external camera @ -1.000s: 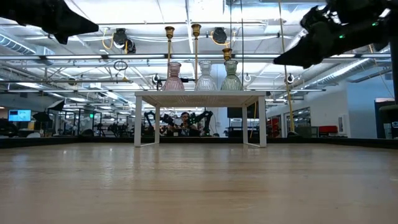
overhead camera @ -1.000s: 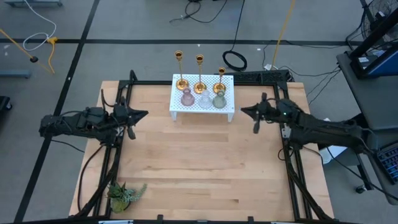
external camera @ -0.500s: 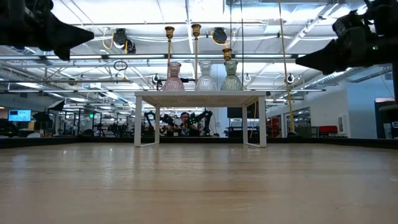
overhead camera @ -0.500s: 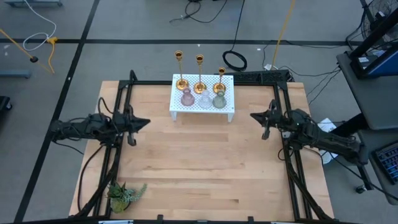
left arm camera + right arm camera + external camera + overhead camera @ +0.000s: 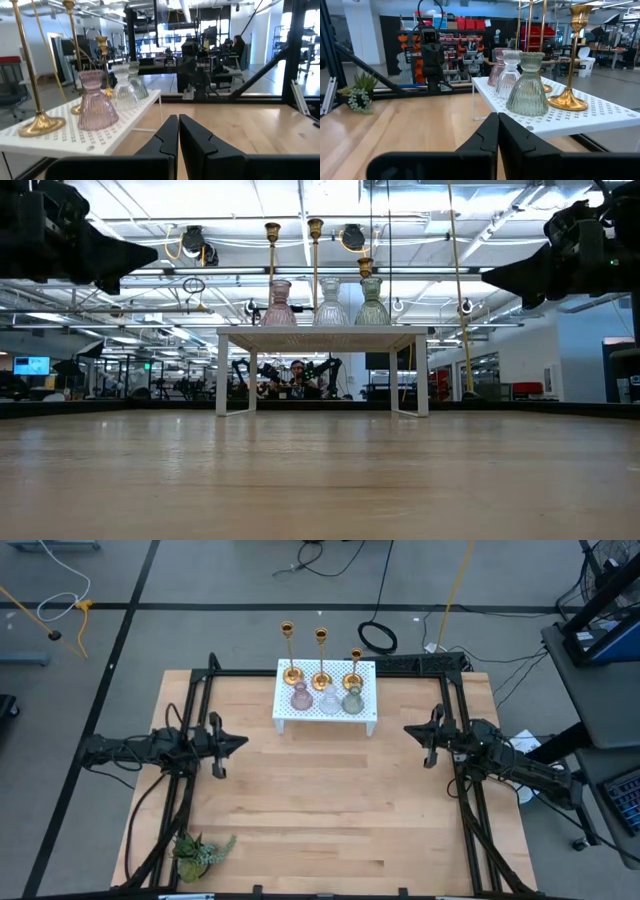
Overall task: Pick & Place candle stick holders
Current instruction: Return to Home Position
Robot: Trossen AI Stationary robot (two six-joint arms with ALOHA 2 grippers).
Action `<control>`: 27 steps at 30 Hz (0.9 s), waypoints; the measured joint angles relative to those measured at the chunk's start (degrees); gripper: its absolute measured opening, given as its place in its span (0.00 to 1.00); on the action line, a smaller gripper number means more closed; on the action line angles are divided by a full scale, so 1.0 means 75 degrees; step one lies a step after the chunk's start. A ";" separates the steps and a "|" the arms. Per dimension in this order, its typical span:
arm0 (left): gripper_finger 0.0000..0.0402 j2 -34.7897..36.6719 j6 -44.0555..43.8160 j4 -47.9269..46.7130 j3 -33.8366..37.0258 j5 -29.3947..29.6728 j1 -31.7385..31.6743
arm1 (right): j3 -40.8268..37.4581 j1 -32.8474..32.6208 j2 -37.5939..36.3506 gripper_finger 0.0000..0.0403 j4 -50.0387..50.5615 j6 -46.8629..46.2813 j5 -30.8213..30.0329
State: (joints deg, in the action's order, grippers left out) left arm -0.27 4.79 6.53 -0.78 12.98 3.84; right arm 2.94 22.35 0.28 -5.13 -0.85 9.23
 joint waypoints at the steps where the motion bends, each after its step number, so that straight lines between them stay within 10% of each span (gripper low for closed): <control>1: 0.05 -0.0008 0.0037 0.0041 -0.0012 -0.0003 -0.0001 | -0.0003 0.0000 -0.0004 0.00 -0.0005 -0.0003 0.0008; 16: 0.05 -0.0012 -0.0059 -0.0414 -0.0016 -0.0003 -0.0001 | -0.0199 0.0000 -0.0001 0.00 -0.0132 -0.0549 0.0341; 27: 0.05 -0.0012 -0.0078 -0.0412 -0.0016 0.0005 -0.0001 | -0.0277 0.0003 0.0023 0.00 -0.0058 -0.0502 -0.1280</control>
State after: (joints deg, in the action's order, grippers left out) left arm -0.36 4.21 3.44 -0.91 13.02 3.84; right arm 0.86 22.37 0.45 -5.56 -4.62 -0.37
